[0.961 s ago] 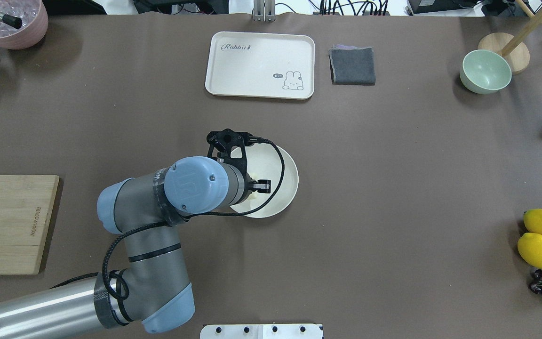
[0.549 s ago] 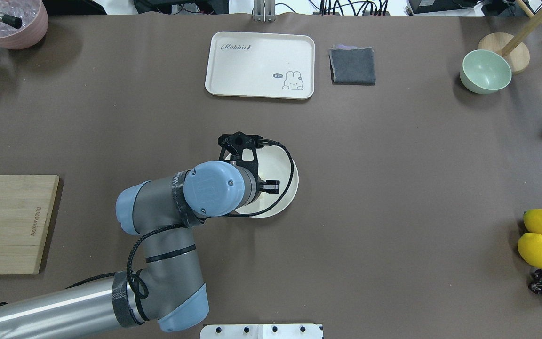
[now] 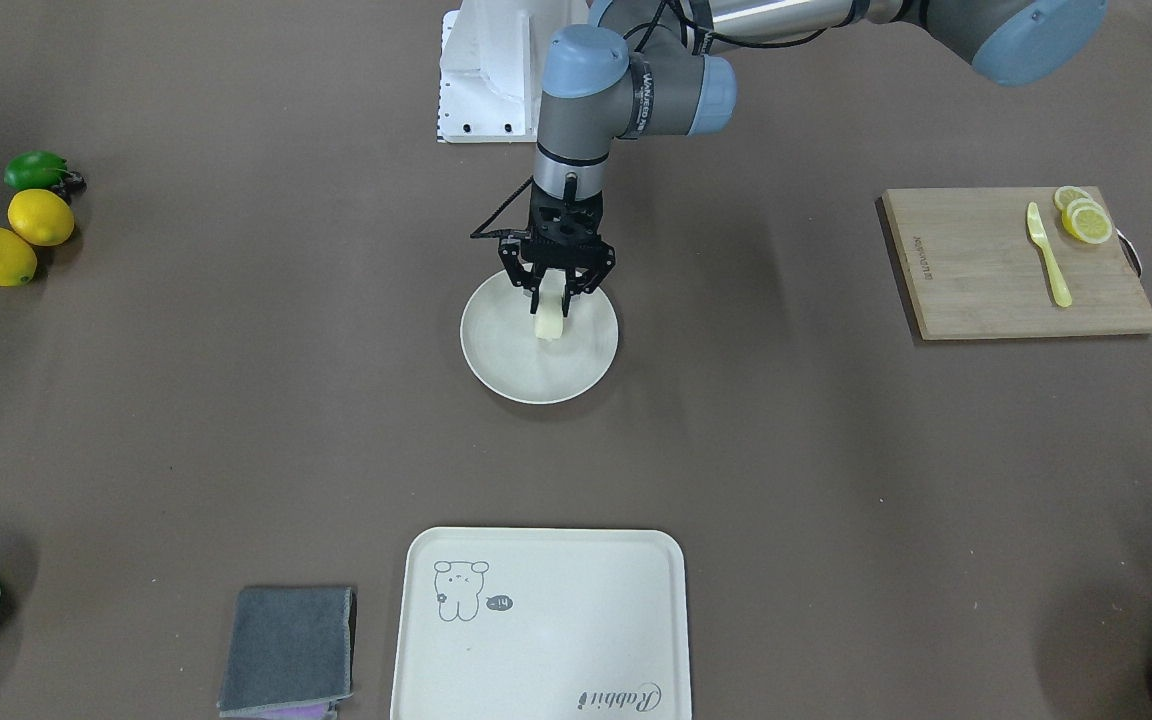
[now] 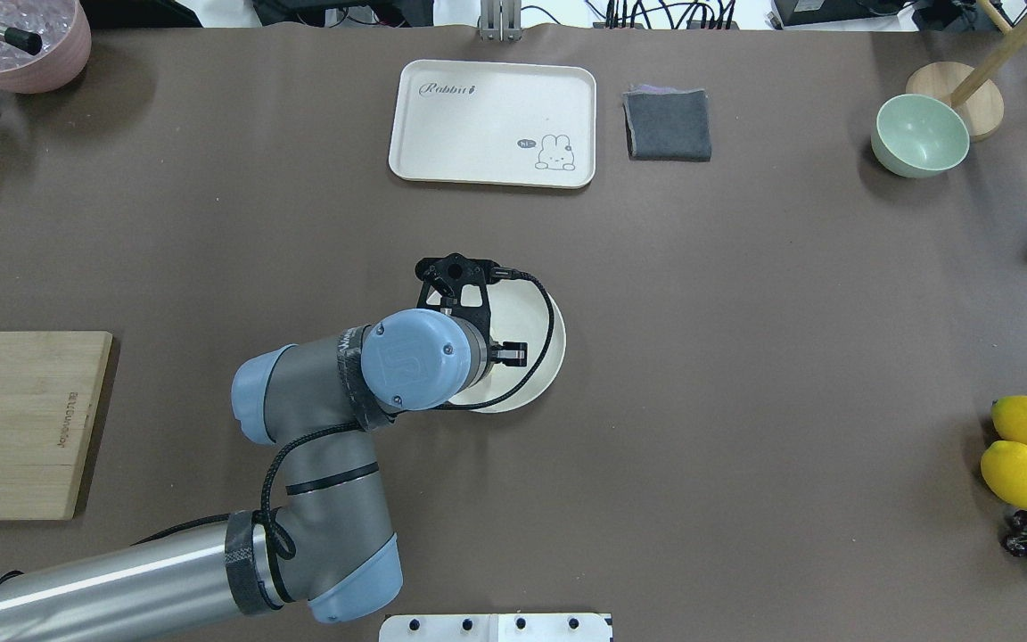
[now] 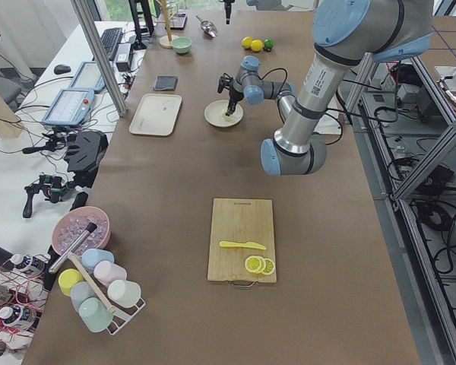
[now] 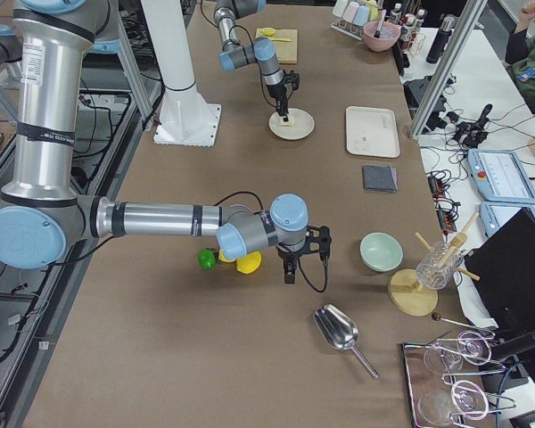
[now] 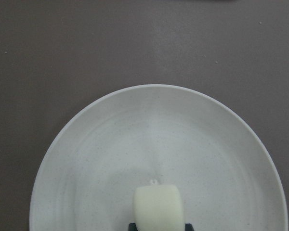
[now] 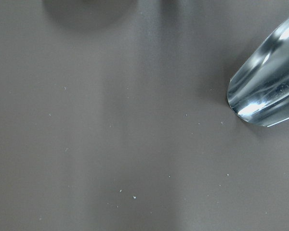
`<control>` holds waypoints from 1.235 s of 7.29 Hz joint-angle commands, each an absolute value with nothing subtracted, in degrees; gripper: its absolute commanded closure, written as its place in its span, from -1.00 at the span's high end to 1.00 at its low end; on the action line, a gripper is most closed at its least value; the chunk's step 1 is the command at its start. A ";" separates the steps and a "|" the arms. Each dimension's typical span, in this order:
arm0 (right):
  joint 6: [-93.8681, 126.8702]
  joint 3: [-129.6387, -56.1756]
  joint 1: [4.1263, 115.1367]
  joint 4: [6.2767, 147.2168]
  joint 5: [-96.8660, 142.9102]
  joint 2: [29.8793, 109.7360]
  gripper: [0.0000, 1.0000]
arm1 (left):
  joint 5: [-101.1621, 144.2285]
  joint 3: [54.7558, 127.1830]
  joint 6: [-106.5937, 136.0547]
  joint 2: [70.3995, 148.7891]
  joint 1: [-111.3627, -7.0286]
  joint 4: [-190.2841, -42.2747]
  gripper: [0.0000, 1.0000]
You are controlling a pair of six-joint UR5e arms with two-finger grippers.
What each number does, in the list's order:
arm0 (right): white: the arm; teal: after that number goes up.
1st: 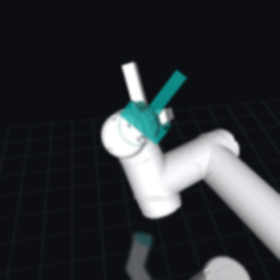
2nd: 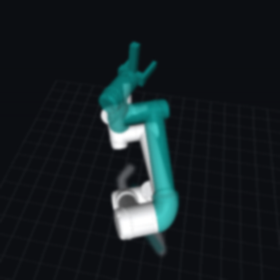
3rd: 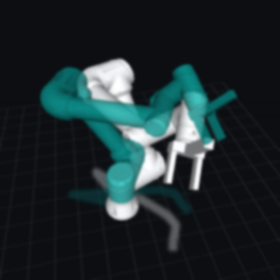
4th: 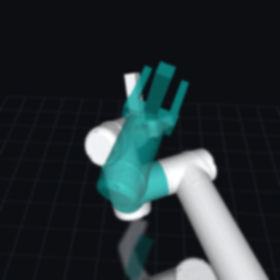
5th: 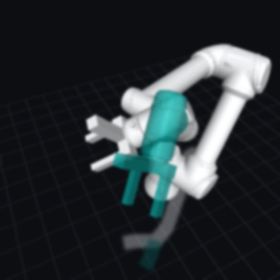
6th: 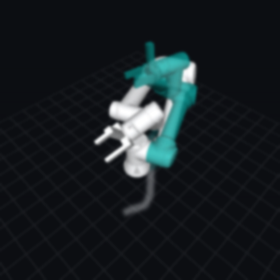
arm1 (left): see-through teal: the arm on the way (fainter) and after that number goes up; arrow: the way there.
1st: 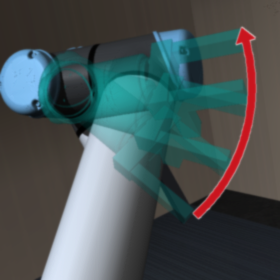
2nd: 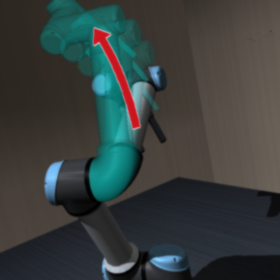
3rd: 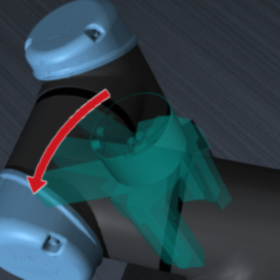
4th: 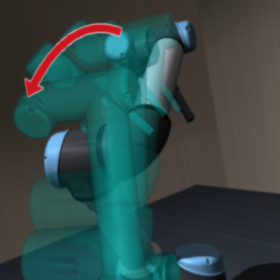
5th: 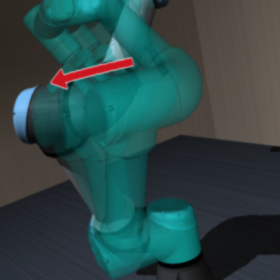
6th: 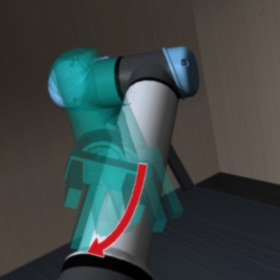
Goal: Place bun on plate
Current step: 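Lower the bun onto the plate and open the left gripper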
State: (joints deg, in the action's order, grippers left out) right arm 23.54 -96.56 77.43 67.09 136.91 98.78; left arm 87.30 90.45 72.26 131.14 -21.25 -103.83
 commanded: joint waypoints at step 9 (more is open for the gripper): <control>23.38 -96.68 78.22 67.59 138.87 98.43 1.00 | 91.23 105.90 59.88 123.09 -34.34 -98.99 0.95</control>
